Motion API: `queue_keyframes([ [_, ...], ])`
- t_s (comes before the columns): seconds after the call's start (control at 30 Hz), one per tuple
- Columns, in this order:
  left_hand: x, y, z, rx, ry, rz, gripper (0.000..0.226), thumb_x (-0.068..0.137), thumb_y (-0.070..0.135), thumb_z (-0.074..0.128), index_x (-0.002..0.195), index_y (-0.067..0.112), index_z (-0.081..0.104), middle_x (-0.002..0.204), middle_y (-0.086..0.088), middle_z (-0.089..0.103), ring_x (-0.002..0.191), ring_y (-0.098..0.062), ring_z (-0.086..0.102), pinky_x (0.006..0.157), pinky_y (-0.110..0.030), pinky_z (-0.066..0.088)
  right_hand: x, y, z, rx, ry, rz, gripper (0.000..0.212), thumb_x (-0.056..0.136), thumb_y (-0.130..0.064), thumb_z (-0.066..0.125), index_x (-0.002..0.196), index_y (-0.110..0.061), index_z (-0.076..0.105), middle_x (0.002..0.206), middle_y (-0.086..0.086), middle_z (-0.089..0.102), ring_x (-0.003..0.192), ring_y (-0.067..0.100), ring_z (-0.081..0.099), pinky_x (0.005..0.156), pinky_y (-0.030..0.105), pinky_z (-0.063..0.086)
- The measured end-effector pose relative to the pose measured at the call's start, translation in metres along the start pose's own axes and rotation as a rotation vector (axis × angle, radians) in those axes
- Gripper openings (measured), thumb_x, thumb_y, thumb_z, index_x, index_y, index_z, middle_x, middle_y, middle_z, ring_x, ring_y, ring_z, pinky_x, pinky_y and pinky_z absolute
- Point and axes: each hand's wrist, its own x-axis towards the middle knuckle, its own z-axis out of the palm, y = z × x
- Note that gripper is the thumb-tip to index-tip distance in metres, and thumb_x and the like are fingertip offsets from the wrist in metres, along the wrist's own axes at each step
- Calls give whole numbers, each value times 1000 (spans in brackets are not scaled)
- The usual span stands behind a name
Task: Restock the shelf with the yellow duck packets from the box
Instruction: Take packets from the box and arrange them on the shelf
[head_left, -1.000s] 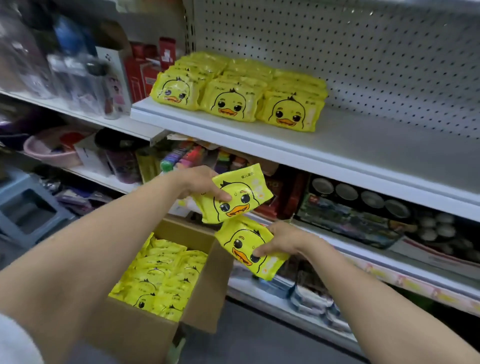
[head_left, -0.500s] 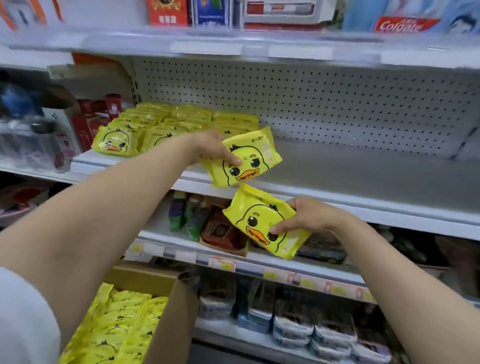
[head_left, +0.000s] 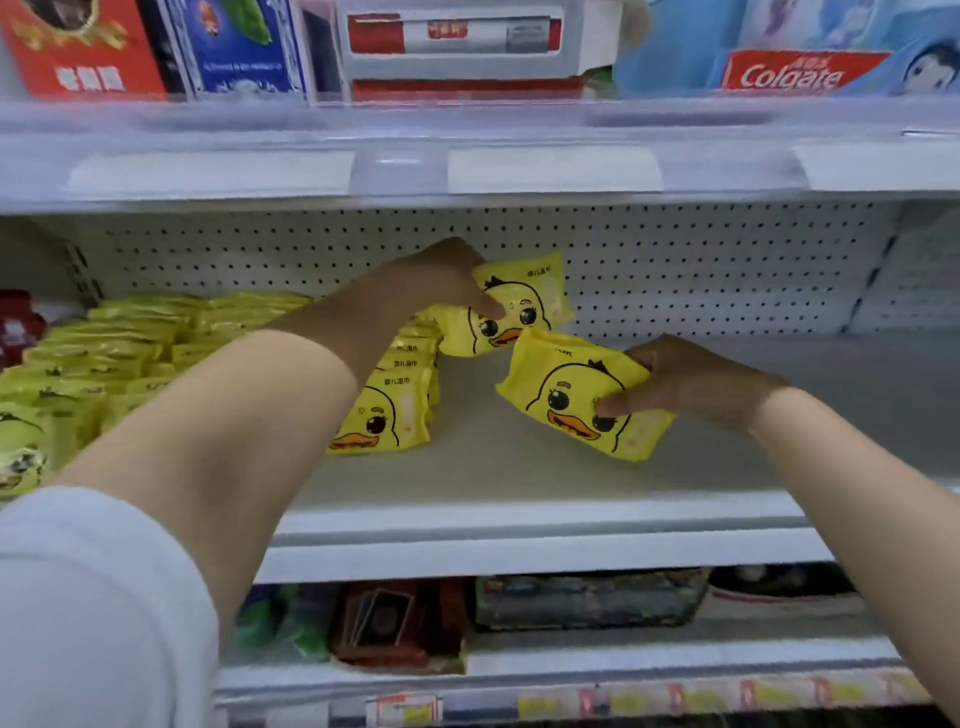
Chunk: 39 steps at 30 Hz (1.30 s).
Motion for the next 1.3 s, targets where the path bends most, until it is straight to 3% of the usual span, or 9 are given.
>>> queue_keyframes([
  [0.1,35,-8,3,137,-23,53,55,65,42,87,110,14,71,106,-4,70,87,-19,61,77,-27,49,19,4,-8,-60,94,22,20,73,-21,86,91,-18,77,82,-5,77,78,13,74,72,29,57],
  [0.23,66,-26,17,147,-47,92,53,66,43,86,109,16,71,105,-1,69,86,-17,59,76,-26,49,39,14,-13,-88,177,71,21,70,-24,89,87,-21,77,79,-8,76,79,12,73,68,26,55],
  [0.37,87,-32,29,104,-34,143,55,66,43,86,112,16,70,110,-2,68,95,-19,62,77,-26,48,50,21,-14,-117,216,111,29,66,-28,90,90,-20,77,85,-5,77,84,16,73,81,36,59],
  [0.5,104,-32,37,163,-34,165,64,67,42,86,121,12,66,123,-7,63,111,-26,58,86,-28,46,56,22,-14,-131,213,134,30,67,-28,90,94,-22,77,87,-6,77,86,14,73,83,36,59],
  [0.6,114,-37,42,244,-68,183,59,66,41,86,114,13,68,116,-7,66,105,-25,60,81,-28,46,58,22,-14,-135,217,138,28,69,-28,89,93,-22,77,87,-8,77,84,12,72,80,32,58],
  [0.83,117,-51,44,373,-73,235,52,66,40,86,107,13,67,105,-5,65,100,-26,60,87,-41,52,67,25,-17,-107,236,144,27,68,-28,90,91,-23,77,85,-9,76,83,11,72,76,29,57],
  [0.97,115,-60,48,442,-72,255,57,68,42,84,114,15,63,113,-2,62,105,-25,57,88,-38,50,73,25,-14,-106,211,134,32,69,-28,89,97,-27,76,88,-14,76,86,7,72,79,28,57],
  [1.13,110,-63,49,534,-35,280,61,69,45,83,118,18,59,111,-2,62,102,-24,58,77,-32,47,78,22,-15,-124,212,129,37,68,-28,90,102,-27,75,93,-12,76,88,8,71,82,29,57],
  [1.3,103,-65,51,563,76,334,65,62,39,88,101,15,42,85,-1,50,84,-25,55,62,-32,41,81,23,-15,-110,226,128,40,69,-29,89,105,-25,75,95,-10,76,89,9,71,86,32,57],
])
